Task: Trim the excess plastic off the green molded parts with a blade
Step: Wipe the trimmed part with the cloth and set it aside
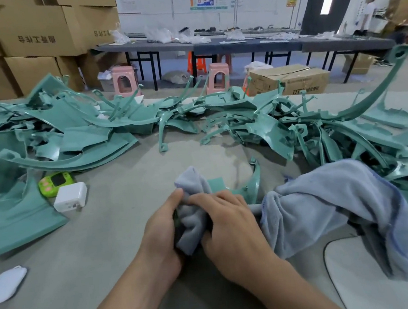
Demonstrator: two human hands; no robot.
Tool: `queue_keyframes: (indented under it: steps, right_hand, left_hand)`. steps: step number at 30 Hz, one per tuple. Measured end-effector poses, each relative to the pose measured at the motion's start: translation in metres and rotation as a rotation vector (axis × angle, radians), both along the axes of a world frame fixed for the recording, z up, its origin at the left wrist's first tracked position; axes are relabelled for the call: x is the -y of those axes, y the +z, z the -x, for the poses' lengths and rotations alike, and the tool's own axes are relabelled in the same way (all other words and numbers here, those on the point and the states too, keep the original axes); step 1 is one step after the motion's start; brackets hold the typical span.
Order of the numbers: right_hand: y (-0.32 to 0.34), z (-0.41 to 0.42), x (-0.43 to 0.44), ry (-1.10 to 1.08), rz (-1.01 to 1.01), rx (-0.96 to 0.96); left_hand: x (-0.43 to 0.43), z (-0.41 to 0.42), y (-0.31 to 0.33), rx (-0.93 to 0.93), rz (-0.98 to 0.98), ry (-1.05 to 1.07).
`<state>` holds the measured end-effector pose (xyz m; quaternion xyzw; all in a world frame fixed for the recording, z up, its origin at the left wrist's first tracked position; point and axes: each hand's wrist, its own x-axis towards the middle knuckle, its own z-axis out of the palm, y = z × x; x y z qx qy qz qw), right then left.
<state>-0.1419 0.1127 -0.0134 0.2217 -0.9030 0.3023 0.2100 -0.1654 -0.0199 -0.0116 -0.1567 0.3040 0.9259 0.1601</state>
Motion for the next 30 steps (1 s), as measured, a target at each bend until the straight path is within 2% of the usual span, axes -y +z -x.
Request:
queue_keyframes:
  steps: [1, 3, 4, 9, 14, 16, 19, 21, 25, 30]
  right_hand:
    - [-0.001, 0.001, -0.001, -0.052, 0.020, -0.011]
    - [-0.002, 0.004, -0.005, -0.166, 0.034, -0.041]
    - [-0.002, 0.007, -0.008, -0.214, 0.027, -0.066]
    - [-0.003, 0.021, -0.030, -0.411, -0.048, -0.178]
    - [0.001, 0.038, -0.041, -0.497, 0.365, 0.042]
    - [0.000, 0.050, -0.053, -0.512, 0.397, 0.131]
    - [-0.005, 0.069, -0.069, -0.506, 0.240, 0.250]
    - [-0.005, 0.082, -0.073, -0.522, 0.069, 0.248]
    - [-0.001, 0.103, -0.079, -0.614, -0.118, 0.225]
    - [-0.004, 0.113, -0.082, -0.658, -0.206, 0.221]
  left_hand:
    - [-0.001, 0.002, -0.004, -0.022, 0.078, 0.006]
    - [-0.003, 0.005, -0.011, -0.057, 0.379, 0.126]
    - [-0.003, 0.006, -0.011, -0.077, 0.441, 0.164]
    - [0.004, 0.012, -0.007, -0.135, 0.537, 0.175]
    - [0.012, 0.014, -0.001, -0.178, 0.591, 0.111]
    - [0.019, 0.013, -0.002, -0.176, 0.611, 0.096]
    - [0.023, 0.011, -0.003, -0.169, 0.618, 0.081]
    - [0.023, 0.013, -0.004, -0.145, 0.618, 0.084]
    - [0.028, 0.017, -0.003, -0.115, 0.616, 0.101]
    - [0.033, 0.023, -0.005, -0.111, 0.639, 0.112]
